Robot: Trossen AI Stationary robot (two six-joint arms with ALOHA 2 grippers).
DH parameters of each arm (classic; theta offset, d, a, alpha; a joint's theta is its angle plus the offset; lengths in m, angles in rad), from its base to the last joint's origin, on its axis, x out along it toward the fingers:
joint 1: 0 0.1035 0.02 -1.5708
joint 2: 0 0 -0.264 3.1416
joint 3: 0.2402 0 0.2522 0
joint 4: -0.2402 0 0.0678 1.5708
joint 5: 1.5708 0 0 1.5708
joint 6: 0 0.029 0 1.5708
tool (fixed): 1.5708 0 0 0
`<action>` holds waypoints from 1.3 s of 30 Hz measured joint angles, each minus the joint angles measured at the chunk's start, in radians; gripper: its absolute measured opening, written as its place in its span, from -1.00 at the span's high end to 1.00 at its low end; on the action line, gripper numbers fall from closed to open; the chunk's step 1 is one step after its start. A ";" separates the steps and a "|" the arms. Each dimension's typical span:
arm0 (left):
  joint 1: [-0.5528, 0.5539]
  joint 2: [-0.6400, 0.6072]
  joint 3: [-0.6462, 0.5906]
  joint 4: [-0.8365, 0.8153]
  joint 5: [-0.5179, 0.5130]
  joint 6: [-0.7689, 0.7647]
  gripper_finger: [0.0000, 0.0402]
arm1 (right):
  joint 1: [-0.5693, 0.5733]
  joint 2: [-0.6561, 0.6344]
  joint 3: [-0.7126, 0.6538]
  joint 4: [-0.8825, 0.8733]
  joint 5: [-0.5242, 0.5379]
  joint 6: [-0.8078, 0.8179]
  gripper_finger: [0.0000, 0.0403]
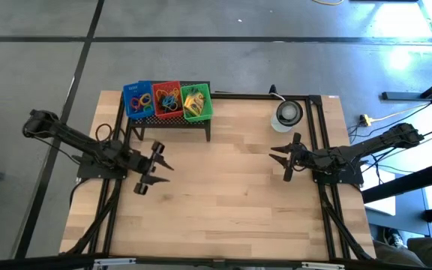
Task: Pick & Place Office Desk Supplies
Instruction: Return to Home Position
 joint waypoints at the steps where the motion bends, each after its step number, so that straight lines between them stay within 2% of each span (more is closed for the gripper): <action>1: 0.000 0.000 -0.008 0.004 0.023 0.019 0.16 | 0.000 0.000 0.000 0.000 0.000 0.000 0.39; 5: 0.000 0.001 -0.042 0.041 0.093 0.030 0.16 | 0.000 0.000 0.000 0.000 0.000 0.000 0.39; 13: 0.000 0.000 -0.126 0.176 0.094 0.030 0.16 | 0.000 0.000 0.000 0.000 0.000 0.000 0.39; 20: -0.003 -0.014 -0.136 0.182 0.094 0.030 0.16 | 0.000 0.000 0.000 0.000 0.000 0.000 0.39; 24: -0.003 -0.015 -0.135 0.125 0.094 0.030 0.16 | 0.000 0.000 0.000 0.000 0.000 0.000 0.39; 27: -0.003 -0.040 -0.135 0.012 0.092 0.030 0.16 | 0.000 0.000 0.000 0.000 0.000 0.000 0.39; 30: -0.003 -0.135 -0.135 -0.135 0.065 0.030 0.16 | 0.000 0.000 0.000 0.000 0.000 0.000 0.39; 33: -0.003 -0.243 -0.135 -0.258 -0.027 0.030 0.16 | 0.000 0.000 0.000 0.000 0.000 0.000 0.39; 36: -0.003 -0.340 -0.135 -0.316 -0.119 0.030 0.16 | 0.000 0.000 0.000 0.000 0.000 0.000 0.39; 39: -0.003 -0.420 -0.135 -0.335 -0.139 0.031 0.16 | 0.000 0.000 0.000 0.000 0.000 0.000 0.39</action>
